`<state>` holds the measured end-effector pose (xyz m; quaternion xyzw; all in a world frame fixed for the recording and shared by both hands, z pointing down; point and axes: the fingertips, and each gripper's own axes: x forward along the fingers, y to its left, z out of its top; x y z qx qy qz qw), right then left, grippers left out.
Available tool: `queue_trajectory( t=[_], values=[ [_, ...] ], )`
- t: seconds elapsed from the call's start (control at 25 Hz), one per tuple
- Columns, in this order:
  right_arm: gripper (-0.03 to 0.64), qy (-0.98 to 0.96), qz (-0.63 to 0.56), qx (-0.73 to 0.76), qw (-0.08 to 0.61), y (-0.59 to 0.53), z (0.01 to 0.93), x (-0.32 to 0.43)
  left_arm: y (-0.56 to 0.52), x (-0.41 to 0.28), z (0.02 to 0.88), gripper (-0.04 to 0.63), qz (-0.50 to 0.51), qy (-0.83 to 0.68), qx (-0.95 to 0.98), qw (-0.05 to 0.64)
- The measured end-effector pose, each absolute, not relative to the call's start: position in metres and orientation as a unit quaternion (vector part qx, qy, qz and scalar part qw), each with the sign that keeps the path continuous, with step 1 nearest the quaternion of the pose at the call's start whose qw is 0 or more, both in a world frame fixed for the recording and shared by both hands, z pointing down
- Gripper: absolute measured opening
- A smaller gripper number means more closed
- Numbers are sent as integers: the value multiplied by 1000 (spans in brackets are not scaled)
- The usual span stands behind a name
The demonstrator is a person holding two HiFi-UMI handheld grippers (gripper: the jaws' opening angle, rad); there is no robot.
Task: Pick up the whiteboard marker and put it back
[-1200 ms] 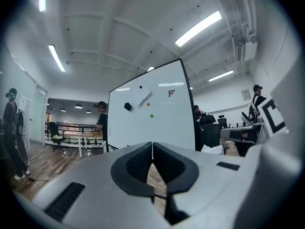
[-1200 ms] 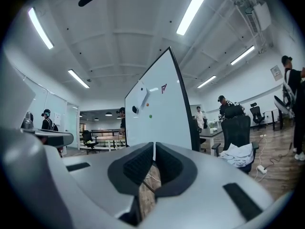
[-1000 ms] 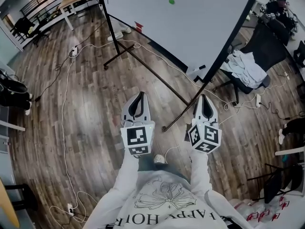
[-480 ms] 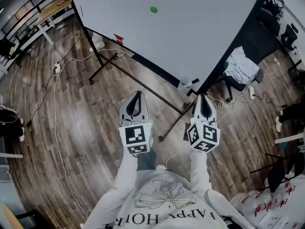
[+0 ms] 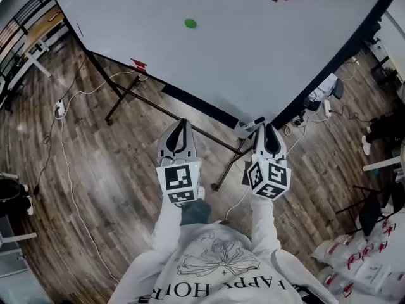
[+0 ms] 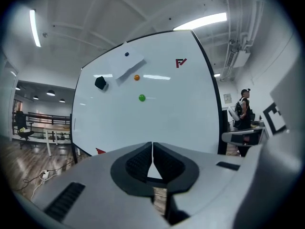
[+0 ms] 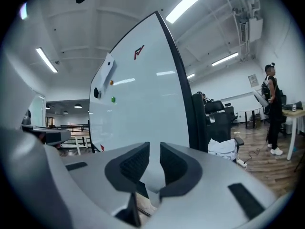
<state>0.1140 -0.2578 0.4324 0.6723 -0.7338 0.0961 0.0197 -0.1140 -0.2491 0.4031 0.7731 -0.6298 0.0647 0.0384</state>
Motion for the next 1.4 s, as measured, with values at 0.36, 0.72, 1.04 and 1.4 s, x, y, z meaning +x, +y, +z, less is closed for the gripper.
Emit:
queue_trajectory(
  t=[0.36, 0.72, 1.04, 1.4],
  values=[
    [106, -700, 128, 702, 28, -281, 462, 118, -289, -109, 429, 8, 81, -593, 799, 57],
    [143, -689, 163, 704, 53, -293, 500, 122, -306, -103, 456, 8, 97, -582, 804, 78],
    [143, -681, 207, 700, 58, -306, 532, 136, -309, -90, 476, 8, 113, -582, 800, 96],
    [143, -672, 235, 700, 55, -324, 552, 143, -316, -89, 490, 8, 126, -586, 794, 103]
  ],
)
